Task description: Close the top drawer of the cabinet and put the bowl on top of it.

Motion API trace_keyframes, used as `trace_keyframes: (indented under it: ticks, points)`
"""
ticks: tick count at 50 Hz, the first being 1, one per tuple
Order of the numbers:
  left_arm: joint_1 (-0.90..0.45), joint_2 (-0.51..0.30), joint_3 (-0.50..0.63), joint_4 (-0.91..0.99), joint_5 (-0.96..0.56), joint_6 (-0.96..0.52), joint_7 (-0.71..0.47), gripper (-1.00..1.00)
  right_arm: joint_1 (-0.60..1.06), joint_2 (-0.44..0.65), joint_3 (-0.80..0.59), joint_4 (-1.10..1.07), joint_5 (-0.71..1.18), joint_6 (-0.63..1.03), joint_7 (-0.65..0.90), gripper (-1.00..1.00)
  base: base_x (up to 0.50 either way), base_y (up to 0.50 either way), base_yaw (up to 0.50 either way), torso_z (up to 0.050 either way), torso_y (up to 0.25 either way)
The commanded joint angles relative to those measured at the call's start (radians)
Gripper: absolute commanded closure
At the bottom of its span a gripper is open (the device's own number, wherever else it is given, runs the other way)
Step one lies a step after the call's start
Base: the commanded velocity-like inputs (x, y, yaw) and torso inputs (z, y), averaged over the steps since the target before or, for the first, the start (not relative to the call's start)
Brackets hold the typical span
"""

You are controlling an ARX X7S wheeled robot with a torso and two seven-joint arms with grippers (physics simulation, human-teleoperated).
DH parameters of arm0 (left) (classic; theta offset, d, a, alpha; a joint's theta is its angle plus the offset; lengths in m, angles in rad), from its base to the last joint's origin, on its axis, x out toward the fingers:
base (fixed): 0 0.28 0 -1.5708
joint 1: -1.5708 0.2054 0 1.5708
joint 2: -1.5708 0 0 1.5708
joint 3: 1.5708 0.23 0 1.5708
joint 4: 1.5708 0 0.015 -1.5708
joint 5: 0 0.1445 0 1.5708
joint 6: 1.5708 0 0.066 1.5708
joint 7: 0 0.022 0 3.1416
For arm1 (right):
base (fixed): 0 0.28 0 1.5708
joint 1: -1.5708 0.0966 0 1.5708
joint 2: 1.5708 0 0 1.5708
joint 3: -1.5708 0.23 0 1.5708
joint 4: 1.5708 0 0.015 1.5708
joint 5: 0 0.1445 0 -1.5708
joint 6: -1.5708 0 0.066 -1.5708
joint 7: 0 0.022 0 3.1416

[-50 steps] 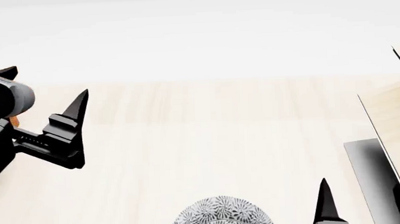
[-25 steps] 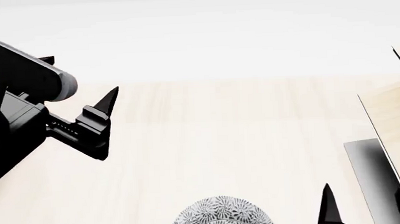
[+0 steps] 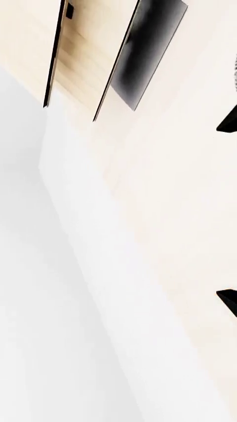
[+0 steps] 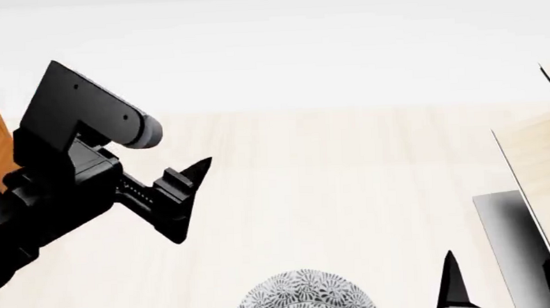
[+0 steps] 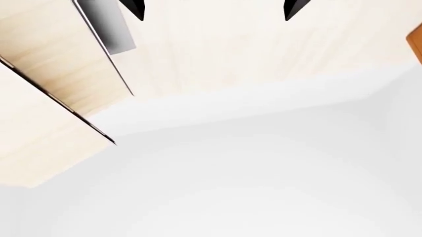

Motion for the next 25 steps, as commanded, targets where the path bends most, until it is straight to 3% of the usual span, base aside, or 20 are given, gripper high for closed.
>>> trace_keyframes:
  ticks: [1,14,25]
  points:
    - [0.017,0.016,0.036,-0.082,0.015,0.041,0.050,-1.00,0.006,-0.004,-0.029,0.013,-0.025,-0.007,-0.006,-1.00,0.00,0.00,0.00,0.000,0.000]
    - [0.043,0.041,-0.005,-0.119,-0.056,0.014,0.057,-1.00,-0.031,-0.003,-0.019,0.009,-0.044,-0.025,-0.015,-1.00,0.00,0.00,0.00,0.000,0.000]
    - [0.093,0.031,0.067,-0.145,-0.017,0.056,0.107,-1.00,-0.043,-0.010,-0.037,0.028,-0.076,-0.045,-0.035,-1.00,0.00,0.00,0.00,0.000,0.000]
